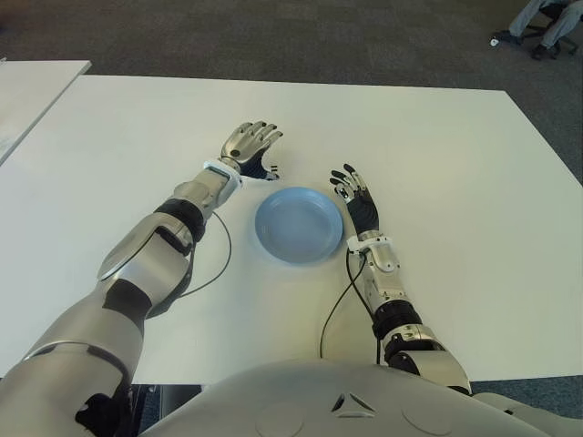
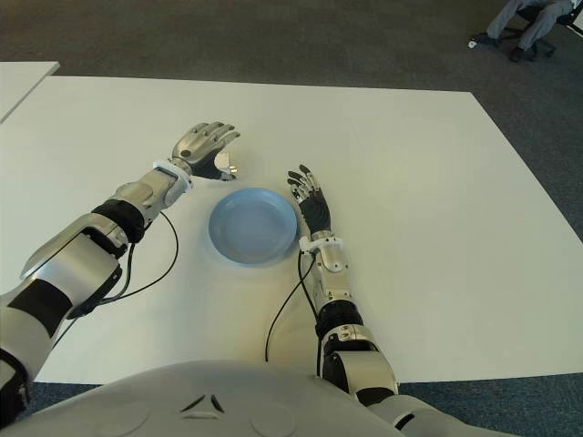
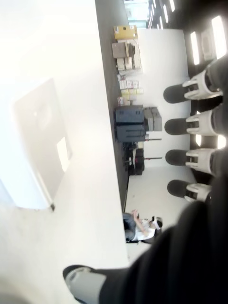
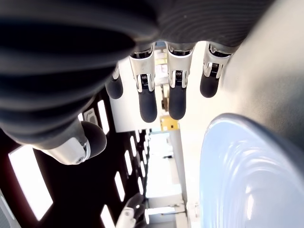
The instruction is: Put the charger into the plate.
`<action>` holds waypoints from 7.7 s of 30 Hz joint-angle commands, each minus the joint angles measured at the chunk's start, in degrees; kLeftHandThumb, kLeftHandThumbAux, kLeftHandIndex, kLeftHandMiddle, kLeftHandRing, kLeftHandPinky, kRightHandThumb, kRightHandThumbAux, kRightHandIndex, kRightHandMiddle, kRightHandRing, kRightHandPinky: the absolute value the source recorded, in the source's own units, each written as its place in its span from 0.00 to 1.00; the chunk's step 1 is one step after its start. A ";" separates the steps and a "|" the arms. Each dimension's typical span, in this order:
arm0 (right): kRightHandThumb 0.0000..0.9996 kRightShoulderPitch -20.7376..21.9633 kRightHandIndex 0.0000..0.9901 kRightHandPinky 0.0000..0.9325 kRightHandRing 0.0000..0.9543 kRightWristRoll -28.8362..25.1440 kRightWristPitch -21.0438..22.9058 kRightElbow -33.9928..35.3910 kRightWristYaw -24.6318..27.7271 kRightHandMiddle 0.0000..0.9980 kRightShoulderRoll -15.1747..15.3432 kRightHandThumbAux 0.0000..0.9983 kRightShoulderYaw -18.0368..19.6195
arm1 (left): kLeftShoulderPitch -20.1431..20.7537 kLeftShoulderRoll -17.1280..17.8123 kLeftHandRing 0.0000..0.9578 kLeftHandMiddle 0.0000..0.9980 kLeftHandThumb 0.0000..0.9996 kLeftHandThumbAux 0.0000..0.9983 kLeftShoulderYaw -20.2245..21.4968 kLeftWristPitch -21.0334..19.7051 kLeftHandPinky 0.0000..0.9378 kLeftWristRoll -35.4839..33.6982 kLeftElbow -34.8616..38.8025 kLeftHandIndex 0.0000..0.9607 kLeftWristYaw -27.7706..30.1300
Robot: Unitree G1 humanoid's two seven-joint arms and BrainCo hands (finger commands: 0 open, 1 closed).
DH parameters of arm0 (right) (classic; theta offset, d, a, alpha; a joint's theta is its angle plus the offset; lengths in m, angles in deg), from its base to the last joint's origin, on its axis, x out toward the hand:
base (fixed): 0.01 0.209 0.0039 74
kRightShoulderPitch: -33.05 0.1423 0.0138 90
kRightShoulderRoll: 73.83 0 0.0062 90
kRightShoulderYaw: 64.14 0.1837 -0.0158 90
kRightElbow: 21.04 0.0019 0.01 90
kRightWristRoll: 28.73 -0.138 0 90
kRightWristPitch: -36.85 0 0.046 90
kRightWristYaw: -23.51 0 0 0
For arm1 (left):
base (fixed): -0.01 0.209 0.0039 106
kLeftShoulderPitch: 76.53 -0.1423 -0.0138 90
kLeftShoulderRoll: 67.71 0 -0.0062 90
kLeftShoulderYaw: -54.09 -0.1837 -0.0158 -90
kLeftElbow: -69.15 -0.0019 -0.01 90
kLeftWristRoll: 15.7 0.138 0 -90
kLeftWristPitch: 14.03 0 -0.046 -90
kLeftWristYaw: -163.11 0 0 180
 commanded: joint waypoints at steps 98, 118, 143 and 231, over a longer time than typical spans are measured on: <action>0.00 -14.19 0.05 0.11 0.17 -3.76 7.34 21.40 -2.25 0.21 -0.71 0.50 0.25 | -4.94 0.79 0.00 0.00 0.00 0.50 -7.90 -8.08 0.00 0.99 -8.53 0.00 -1.58; 0.00 -14.28 0.05 0.12 0.18 -4.00 7.03 20.68 -2.49 0.22 -0.43 0.49 0.26 | -5.44 12.51 0.00 0.00 0.00 0.43 -19.20 -10.66 0.00 12.00 -3.80 0.00 -3.32; 0.00 -12.47 0.05 0.14 0.20 -5.19 6.59 17.41 -0.19 0.23 -0.08 0.50 1.63 | -11.98 27.70 0.00 0.00 0.00 0.44 -16.54 -6.69 0.00 14.99 14.06 0.00 -5.66; 0.00 -10.16 0.08 0.15 0.22 -5.17 6.61 13.56 -0.08 0.25 -1.97 0.54 0.85 | -4.11 2.14 0.00 0.00 0.00 0.48 -1.69 6.13 0.00 -0.94 0.77 0.00 3.53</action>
